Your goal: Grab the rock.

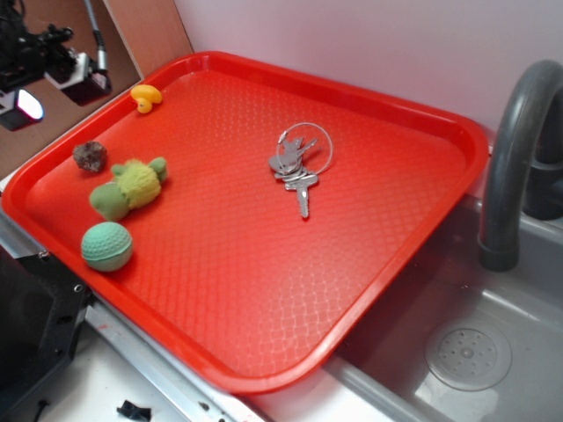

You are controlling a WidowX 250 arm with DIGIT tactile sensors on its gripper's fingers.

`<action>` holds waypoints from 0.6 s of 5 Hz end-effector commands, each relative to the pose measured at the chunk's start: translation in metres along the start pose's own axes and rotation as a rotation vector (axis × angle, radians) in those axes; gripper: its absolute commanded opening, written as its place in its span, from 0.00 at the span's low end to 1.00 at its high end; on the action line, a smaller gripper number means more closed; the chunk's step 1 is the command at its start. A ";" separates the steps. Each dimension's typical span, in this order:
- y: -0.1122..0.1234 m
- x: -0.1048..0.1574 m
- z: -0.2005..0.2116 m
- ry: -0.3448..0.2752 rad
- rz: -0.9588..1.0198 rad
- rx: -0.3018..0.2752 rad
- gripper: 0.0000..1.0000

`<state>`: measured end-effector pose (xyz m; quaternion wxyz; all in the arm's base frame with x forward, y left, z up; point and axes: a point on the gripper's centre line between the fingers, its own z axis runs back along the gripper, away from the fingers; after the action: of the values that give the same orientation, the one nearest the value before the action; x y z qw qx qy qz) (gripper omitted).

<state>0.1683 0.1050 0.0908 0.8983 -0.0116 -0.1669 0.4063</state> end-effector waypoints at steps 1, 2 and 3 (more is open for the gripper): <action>0.023 0.010 -0.045 0.054 0.032 0.109 1.00; 0.028 0.012 -0.057 0.077 0.024 0.146 1.00; 0.028 0.009 -0.062 0.103 0.018 0.151 1.00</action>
<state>0.1680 0.1306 0.0208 0.9006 0.0314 -0.0670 0.4283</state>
